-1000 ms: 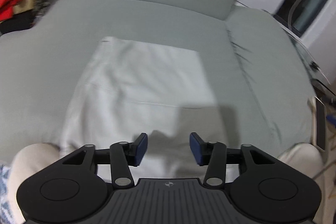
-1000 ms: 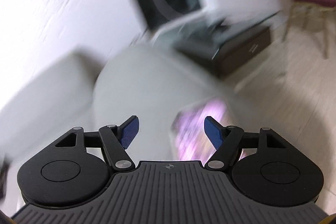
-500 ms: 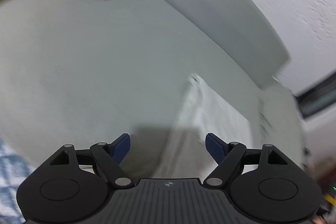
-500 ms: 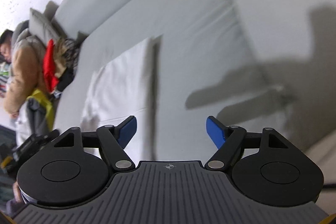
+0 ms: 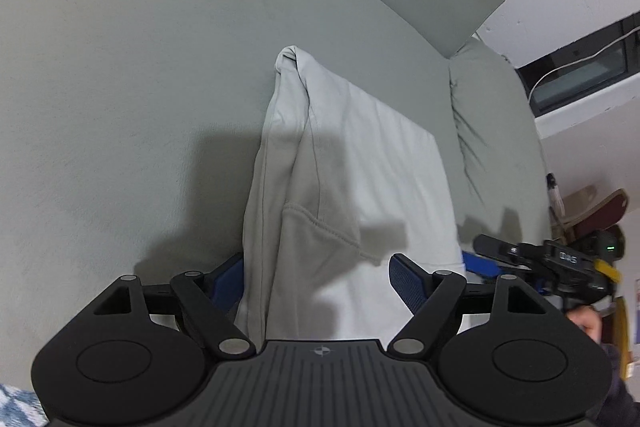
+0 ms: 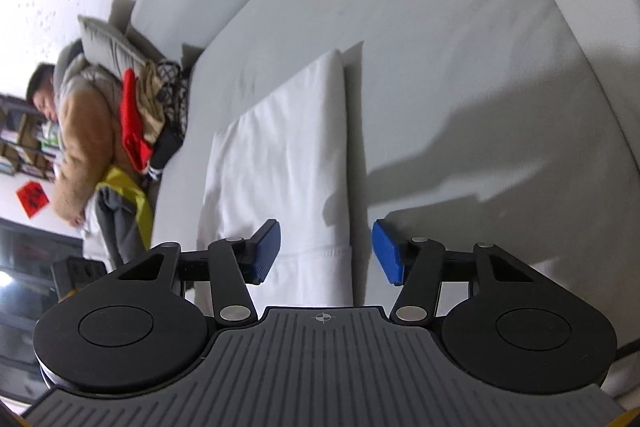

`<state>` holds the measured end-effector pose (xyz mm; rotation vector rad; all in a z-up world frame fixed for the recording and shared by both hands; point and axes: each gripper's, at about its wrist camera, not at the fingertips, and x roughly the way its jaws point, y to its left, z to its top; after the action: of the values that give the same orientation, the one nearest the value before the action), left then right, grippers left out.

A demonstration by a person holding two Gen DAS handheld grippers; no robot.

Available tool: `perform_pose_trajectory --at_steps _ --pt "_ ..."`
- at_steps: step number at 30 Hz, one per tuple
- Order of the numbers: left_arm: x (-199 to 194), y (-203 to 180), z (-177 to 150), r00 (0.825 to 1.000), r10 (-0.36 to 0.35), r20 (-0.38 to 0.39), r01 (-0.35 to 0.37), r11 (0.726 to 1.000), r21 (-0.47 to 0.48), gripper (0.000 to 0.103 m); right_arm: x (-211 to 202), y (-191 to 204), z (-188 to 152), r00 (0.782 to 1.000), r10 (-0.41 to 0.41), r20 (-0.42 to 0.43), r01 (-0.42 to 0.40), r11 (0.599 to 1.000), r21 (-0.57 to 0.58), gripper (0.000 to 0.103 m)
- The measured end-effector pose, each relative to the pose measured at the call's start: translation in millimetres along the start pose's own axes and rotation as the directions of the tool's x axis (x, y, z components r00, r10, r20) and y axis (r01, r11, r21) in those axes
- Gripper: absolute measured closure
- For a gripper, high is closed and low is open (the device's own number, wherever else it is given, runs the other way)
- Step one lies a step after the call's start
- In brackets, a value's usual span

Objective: Fold clothes

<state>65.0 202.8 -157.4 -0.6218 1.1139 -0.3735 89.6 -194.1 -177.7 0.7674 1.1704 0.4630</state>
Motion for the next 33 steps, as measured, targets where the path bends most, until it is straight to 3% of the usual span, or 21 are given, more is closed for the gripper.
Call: perform_pose_trajectory --at_steps 4,8,12,13,14,16,18,20,24,28,30,33 --pt "12 5 12 0.999 -0.032 0.012 0.032 0.999 -0.032 0.028 24 -6 21 0.999 0.043 0.010 -0.044 0.999 0.017 0.046" --pt "29 0 24 0.999 -0.029 0.028 0.030 0.999 -0.028 0.028 48 2 44 0.997 0.033 0.064 -0.033 0.999 0.003 0.045" --pt "40 -12 28 0.999 0.010 0.038 -0.010 1.000 0.018 0.034 67 13 55 0.993 0.003 0.118 0.004 0.998 -0.065 0.046" --pt "40 -17 28 0.999 0.031 0.039 -0.033 0.998 0.049 0.038 69 16 55 0.992 -0.015 0.127 0.027 0.996 -0.088 0.052" --pt "41 -23 26 0.997 0.065 0.044 -0.068 0.995 0.078 0.053 71 20 56 0.990 -0.034 0.136 0.049 0.993 -0.111 0.068" --pt "37 -27 23 0.992 0.104 0.067 -0.111 0.988 0.104 0.081 71 23 54 0.985 -0.070 0.158 0.092 0.986 -0.140 0.090" --pt "31 -32 18 0.988 0.123 0.094 -0.134 0.984 0.115 0.092 67 28 50 0.978 -0.082 0.191 0.114 0.980 -0.162 0.096" --pt "21 -50 9 0.976 0.153 0.155 -0.179 0.969 0.170 0.094 57 39 43 0.969 -0.080 0.233 0.126 0.973 -0.193 0.098" --pt "-16 -99 -23 0.931 0.152 0.332 -0.260 0.914 0.310 0.095 17 76 19 0.939 -0.025 0.343 0.141 0.938 -0.316 0.099" --pt "-62 -153 -63 0.855 0.063 0.515 -0.313 0.854 0.416 0.095 -49 107 -15 0.879 0.069 0.471 0.136 0.912 -0.386 0.099" --pt "-85 -183 -80 0.813 -0.018 0.582 -0.314 0.828 0.465 0.095 -87 125 -36 0.830 0.112 0.546 0.152 0.897 -0.415 0.099" --pt "-112 -226 -102 0.753 -0.158 0.638 -0.290 0.792 0.537 0.095 -150 149 -71 0.726 0.173 0.666 0.199 0.874 -0.443 0.099"
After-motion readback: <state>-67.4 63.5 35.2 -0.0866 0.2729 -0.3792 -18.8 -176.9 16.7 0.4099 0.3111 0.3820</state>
